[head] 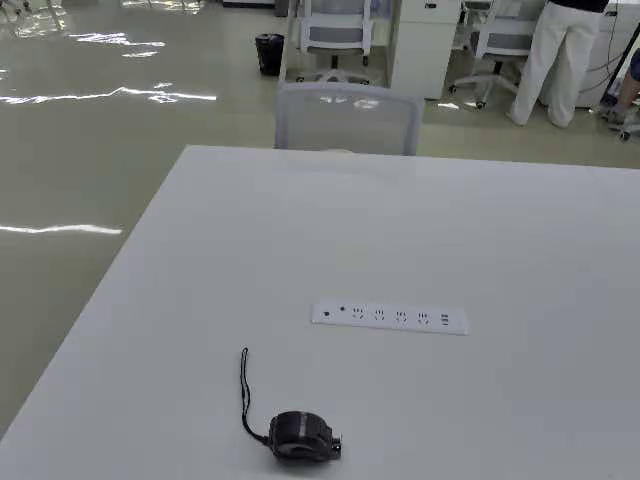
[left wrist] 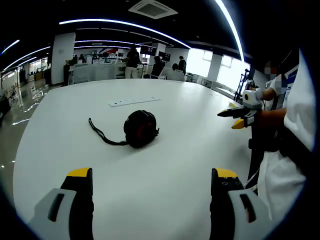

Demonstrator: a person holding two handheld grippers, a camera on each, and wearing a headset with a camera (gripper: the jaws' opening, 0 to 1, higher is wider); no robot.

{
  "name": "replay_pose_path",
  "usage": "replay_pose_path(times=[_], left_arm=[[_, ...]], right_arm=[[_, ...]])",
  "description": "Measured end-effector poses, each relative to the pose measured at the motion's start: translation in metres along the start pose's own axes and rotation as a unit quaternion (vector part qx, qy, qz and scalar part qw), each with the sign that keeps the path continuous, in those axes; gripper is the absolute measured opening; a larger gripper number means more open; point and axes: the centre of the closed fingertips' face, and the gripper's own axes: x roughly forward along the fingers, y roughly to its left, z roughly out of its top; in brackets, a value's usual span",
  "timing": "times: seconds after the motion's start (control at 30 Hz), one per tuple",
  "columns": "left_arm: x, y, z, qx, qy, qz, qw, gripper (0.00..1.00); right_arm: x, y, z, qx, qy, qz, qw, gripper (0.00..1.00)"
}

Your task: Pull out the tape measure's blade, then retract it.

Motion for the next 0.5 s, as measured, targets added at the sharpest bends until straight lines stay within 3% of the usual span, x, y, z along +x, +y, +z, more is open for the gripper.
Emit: replay_pose_path(times=[0.27, 0.5], left_arm=[[0.0025, 0.0026, -0.0036, -0.015, -0.002, -0.005, 0.9999, 0.98], [0.0039, 0.0051, -0.002, -0.016, -0.001, -0.012, 0.9998, 0.98]], right_arm=[[0.0057, 0.0034, -0.0047, -0.017, 0.018, 0.01, 0.9996, 0.88], [0.005, -0.0025, 0.0028, -0.022, 0.013, 0.008, 0.9997, 0.9]])
